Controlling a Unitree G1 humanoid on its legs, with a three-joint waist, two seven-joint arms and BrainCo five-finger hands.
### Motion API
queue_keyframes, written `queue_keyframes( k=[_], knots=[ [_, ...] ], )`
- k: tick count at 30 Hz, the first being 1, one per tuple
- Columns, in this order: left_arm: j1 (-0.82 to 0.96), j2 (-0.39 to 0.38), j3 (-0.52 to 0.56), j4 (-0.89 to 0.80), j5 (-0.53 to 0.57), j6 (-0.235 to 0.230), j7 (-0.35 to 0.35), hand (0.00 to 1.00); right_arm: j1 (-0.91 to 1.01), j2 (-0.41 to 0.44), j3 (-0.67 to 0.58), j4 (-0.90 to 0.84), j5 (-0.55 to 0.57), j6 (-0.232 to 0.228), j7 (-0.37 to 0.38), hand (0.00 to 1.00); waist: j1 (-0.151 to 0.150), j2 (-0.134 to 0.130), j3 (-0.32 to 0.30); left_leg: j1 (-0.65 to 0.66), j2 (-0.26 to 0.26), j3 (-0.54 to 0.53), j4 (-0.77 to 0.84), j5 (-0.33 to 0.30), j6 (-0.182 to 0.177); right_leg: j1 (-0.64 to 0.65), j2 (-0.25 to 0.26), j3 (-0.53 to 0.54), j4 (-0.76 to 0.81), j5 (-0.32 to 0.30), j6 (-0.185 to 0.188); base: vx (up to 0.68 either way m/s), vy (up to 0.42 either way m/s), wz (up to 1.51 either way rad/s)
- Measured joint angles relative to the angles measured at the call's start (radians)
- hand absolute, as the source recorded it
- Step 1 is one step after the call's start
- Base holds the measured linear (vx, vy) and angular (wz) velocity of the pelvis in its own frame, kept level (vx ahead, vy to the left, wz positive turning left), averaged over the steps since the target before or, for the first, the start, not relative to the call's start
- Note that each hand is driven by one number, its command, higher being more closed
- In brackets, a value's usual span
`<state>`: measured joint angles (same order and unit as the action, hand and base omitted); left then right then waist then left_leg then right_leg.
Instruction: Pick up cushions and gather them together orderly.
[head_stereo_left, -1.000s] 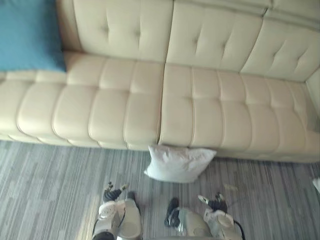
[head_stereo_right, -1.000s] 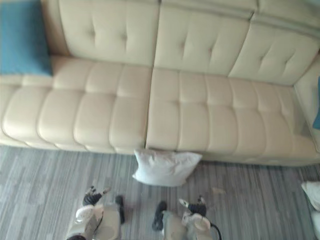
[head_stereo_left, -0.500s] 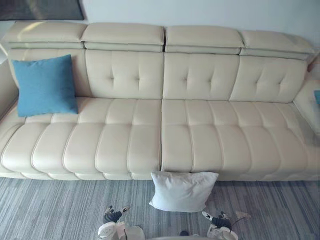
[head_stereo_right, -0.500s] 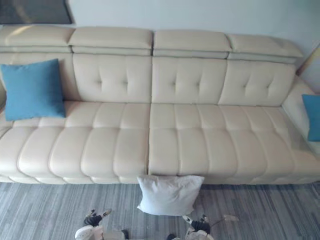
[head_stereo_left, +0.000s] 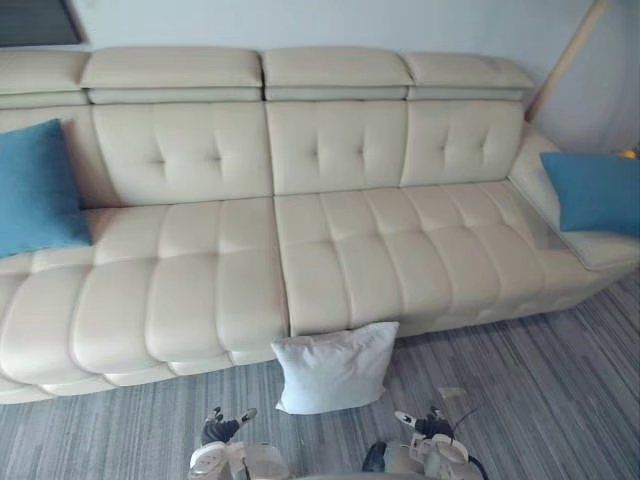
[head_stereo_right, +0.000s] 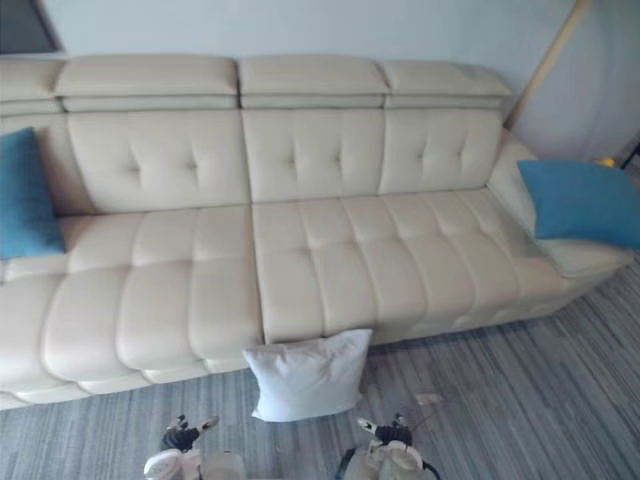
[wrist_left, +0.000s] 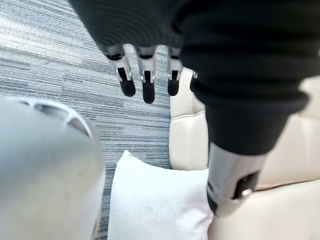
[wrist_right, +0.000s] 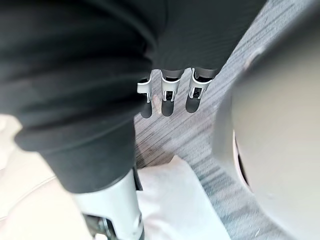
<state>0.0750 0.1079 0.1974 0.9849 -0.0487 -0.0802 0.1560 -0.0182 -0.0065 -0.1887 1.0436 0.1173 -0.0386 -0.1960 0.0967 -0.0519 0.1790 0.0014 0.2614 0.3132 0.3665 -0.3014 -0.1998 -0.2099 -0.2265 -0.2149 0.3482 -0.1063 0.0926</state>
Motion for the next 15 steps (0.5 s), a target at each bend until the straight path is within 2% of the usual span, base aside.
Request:
queue_keyframes(
  k=[1, 2, 3, 4, 5, 6, 7, 8, 9, 10, 11, 12, 13, 15],
  knots=[
    [-0.005, -0.013, -0.002, 0.007, 0.0, 0.001, 0.009, 0.0, -0.006, -0.023, 0.002, 0.0, -0.001, 0.0, 0.001, 0.0, -0.006, 0.023, 0.006, -0.002, 0.026, -0.054, -0.005, 0.0, -0.011, 0.0, 0.033, -0.017, 0.03, -0.014, -0.012, 0.26, -0.331, 0.17],
    [0.009, -0.029, -0.001, 0.007, -0.001, 0.001, 0.016, 0.0, -0.003, -0.039, 0.01, 0.002, -0.001, 0.0, 0.002, 0.0, -0.005, 0.058, -0.004, -0.012, 0.057, -0.11, -0.026, 0.022, 0.015, -0.002, 0.083, -0.045, 0.029, -0.043, -0.037, 0.28, -0.303, 0.19],
    [0.012, -0.031, 0.001, 0.006, -0.001, 0.0, 0.016, 0.0, -0.005, -0.041, 0.008, 0.002, 0.0, 0.0, 0.0, 0.0, -0.006, 0.063, -0.006, -0.028, 0.069, -0.137, -0.015, 0.046, 0.026, -0.003, 0.097, -0.062, 0.031, -0.046, -0.05, 0.31, -0.303, 0.34],
    [0.009, -0.028, 0.001, -0.004, -0.001, 0.0, 0.016, 0.0, -0.007, -0.044, 0.007, 0.004, 0.001, 0.0, -0.002, 0.0, -0.017, 0.068, 0.0, -0.084, 0.086, -0.178, 0.046, 0.089, 0.075, 0.001, 0.107, -0.099, 0.029, -0.046, -0.079, 0.26, -0.262, 0.41],
    [0.005, -0.027, 0.0, -0.012, -0.001, 0.0, 0.016, 0.0, -0.006, -0.045, 0.007, 0.004, 0.002, 0.0, -0.002, 0.0, -0.018, 0.063, 0.003, -0.126, 0.093, -0.185, 0.098, 0.125, 0.123, 0.008, 0.112, -0.112, 0.017, -0.048, -0.091, 0.33, -0.339, 0.55],
    [-0.007, -0.022, -0.002, -0.016, 0.0, 0.0, 0.016, 0.0, -0.005, -0.05, 0.007, 0.004, 0.004, 0.0, -0.004, 0.0, -0.017, 0.061, 0.022, -0.167, 0.1, -0.181, 0.167, 0.142, 0.132, 0.06, 0.117, -0.14, -0.034, -0.043, -0.107, 0.32, -0.292, 0.55],
    [-0.015, -0.021, -0.023, -0.018, 0.007, 0.0, 0.018, 0.0, -0.003, -0.057, 0.007, 0.004, 0.011, -0.001, -0.008, 0.0, -0.017, 0.054, 0.035, -0.176, 0.087, -0.163, 0.211, 0.112, 0.094, 0.12, 0.117, -0.161, -0.086, -0.04, -0.111, 0.31, -0.258, 0.56],
    [-0.016, -0.017, -0.039, -0.022, 0.008, -0.001, 0.017, 0.0, 0.001, -0.06, 0.007, 0.004, 0.013, -0.001, -0.011, 0.0, -0.018, 0.052, 0.036, -0.176, 0.069, -0.153, 0.216, 0.097, 0.073, 0.154, 0.116, -0.169, -0.111, -0.04, -0.112, 0.28, -0.175, 0.47],
    [-0.017, -0.012, -0.061, -0.03, 0.008, -0.002, 0.017, 0.0, 0.01, -0.067, 0.005, 0.004, 0.014, -0.001, -0.013, 0.0, -0.018, 0.05, 0.037, -0.178, 0.026, -0.155, 0.207, 0.078, 0.071, 0.19, 0.111, -0.183, -0.137, -0.04, -0.111, 0.25, -0.091, 0.34],
    [-0.027, -0.014, -0.082, -0.032, 0.009, -0.002, 0.016, 0.0, 0.002, -0.075, 0.004, 0.001, 0.014, -0.002, -0.012, 0.0, -0.018, 0.05, 0.038, -0.199, -0.031, -0.154, 0.174, 0.071, 0.073, 0.208, 0.104, -0.196, -0.153, -0.039, -0.111, 0.26, -0.031, 0.29],
    [-0.037, -0.021, -0.104, -0.032, 0.01, -0.003, 0.015, 0.0, -0.013, -0.079, -0.007, -0.004, 0.014, -0.002, -0.013, 0.0, -0.016, 0.053, 0.04, -0.22, -0.085, -0.144, 0.102, 0.092, 0.088, 0.212, 0.104, -0.204, -0.165, -0.039, -0.11, 0.16, 0.013, 0.16],
    [-0.038, -0.025, -0.109, -0.032, 0.011, -0.003, 0.015, 0.0, -0.016, -0.08, -0.008, -0.006, 0.014, -0.003, -0.012, 0.0, -0.016, 0.057, 0.04, -0.222, -0.097, -0.138, 0.067, 0.119, 0.096, 0.212, 0.107, -0.207, -0.165, -0.039, -0.107, 0.11, 0.057, 0.1],
    [-0.044, -0.035, -0.109, -0.027, 0.022, -0.003, 0.014, 0.0, -0.02, -0.079, -0.019, -0.007, 0.014, -0.007, -0.012, 0.0, -0.017, 0.074, 0.034, -0.224, -0.111, -0.103, 0.003, 0.161, 0.122, 0.214, 0.122, -0.21, -0.168, -0.039, -0.102, 0.12, 0.049, 0.25],
    [-0.064, -0.036, -0.113, -0.017, 0.027, -0.004, 0.013, 0.0, -0.021, -0.045, -0.039, -0.006, 0.013, -0.008, -0.011, 0.0, -0.016, 0.029, 0.049, -0.156, -0.141, -0.103, -0.11, 0.187, 0.13, 0.237, 0.108, -0.215, -0.199, -0.031, -0.073, 0.16, 0.063, 0.29]
  ],
)
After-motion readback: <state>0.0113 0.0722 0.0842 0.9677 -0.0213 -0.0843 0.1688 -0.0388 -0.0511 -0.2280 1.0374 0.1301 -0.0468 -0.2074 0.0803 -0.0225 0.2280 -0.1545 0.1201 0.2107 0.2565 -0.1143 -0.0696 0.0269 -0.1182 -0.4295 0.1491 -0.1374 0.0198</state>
